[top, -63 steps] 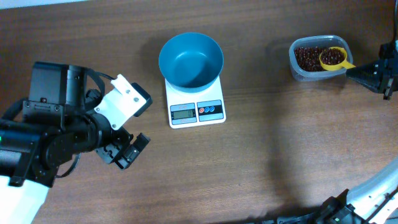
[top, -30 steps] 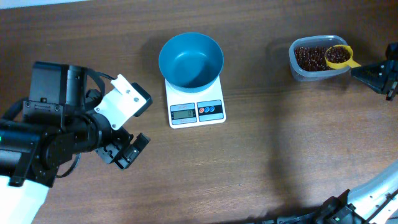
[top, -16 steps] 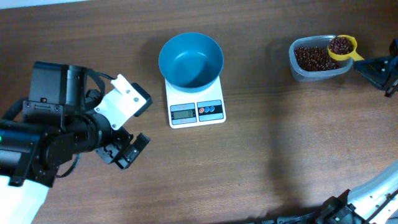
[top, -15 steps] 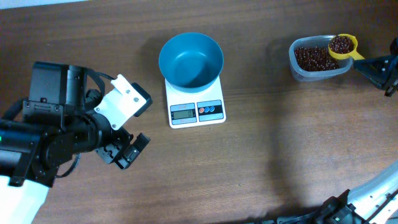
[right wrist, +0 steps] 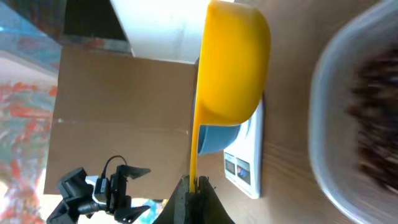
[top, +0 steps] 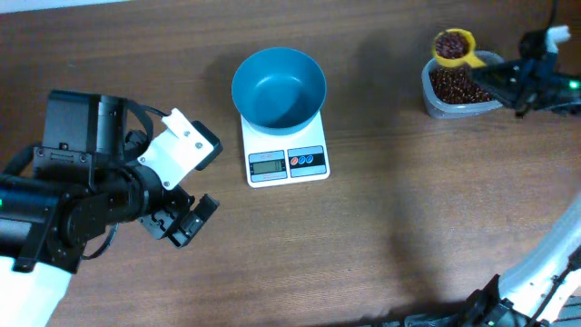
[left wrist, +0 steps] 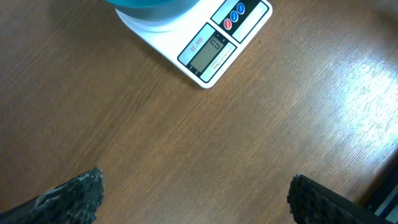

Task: Scoop item into bowl and weigh 50g on scale
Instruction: 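Carry the filled yellow scoop with the right gripper over the teal bowl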

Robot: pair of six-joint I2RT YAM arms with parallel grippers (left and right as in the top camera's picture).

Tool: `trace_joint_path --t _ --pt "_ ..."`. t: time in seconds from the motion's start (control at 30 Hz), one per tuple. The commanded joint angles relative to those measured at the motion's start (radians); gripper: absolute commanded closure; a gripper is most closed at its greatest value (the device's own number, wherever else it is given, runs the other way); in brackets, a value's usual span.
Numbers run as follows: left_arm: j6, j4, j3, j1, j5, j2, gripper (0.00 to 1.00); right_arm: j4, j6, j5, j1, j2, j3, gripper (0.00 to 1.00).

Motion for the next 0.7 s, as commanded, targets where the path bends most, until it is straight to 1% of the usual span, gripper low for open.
trace_joint_path --t 0.0,0.07,0.13,0.37,0.43,0.53,0.67 --pt "0.015 0.002 -0.008 0.006 0.0 0.001 0.01 -0.004 -0.023 -0.079 0.102 0.0 0.0 0.96" --pt "0.015 0.002 -0.008 0.006 0.0 0.0 0.01 -0.004 -0.023 -0.087 0.159 0.0 0.0 0.96" --pt "0.015 0.001 -0.008 0.006 0.0 0.001 0.01 -0.004 -0.023 -0.09 0.259 0.0 0.0 0.96" --pt "0.015 0.001 -0.008 0.006 0.0 0.001 0.01 0.008 -0.023 -0.105 0.476 0.0 0.001 0.96" --pt "0.015 0.001 -0.008 0.006 0.0 0.0 0.01 0.018 -0.031 -0.152 0.517 0.0 0.002 0.96" --pt "0.015 0.001 -0.008 0.006 0.0 0.001 0.01 0.048 -0.03 -0.152 0.586 0.0 0.02 0.96" --pt "0.015 0.001 -0.008 0.006 0.0 0.001 0.01 0.084 -0.03 -0.152 0.617 0.0 0.076 0.96"
